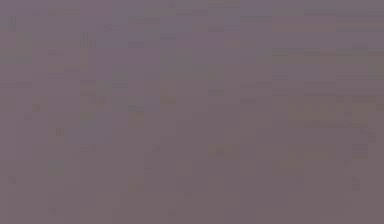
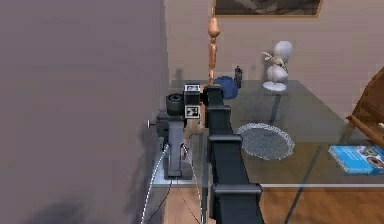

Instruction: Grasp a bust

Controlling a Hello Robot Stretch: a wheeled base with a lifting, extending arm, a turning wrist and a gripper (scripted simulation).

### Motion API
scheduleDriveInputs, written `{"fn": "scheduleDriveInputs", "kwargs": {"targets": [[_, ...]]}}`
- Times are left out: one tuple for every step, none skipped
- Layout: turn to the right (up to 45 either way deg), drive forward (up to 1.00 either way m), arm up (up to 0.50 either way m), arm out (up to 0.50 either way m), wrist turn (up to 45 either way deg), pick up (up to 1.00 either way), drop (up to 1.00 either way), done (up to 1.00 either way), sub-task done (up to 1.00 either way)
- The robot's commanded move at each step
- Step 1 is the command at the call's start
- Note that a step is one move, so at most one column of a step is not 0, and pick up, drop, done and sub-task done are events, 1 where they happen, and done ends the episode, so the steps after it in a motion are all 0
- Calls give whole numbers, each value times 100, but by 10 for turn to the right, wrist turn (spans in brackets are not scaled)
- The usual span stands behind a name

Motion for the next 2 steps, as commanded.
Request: {"fn": "scheduleDriveInputs", "kwargs": {"targets": [[0, 0, 0, 0, 450, 0, 0, 0, 0], [0, 0, 0, 0, 450, 0, 0, 0, 0]]}}
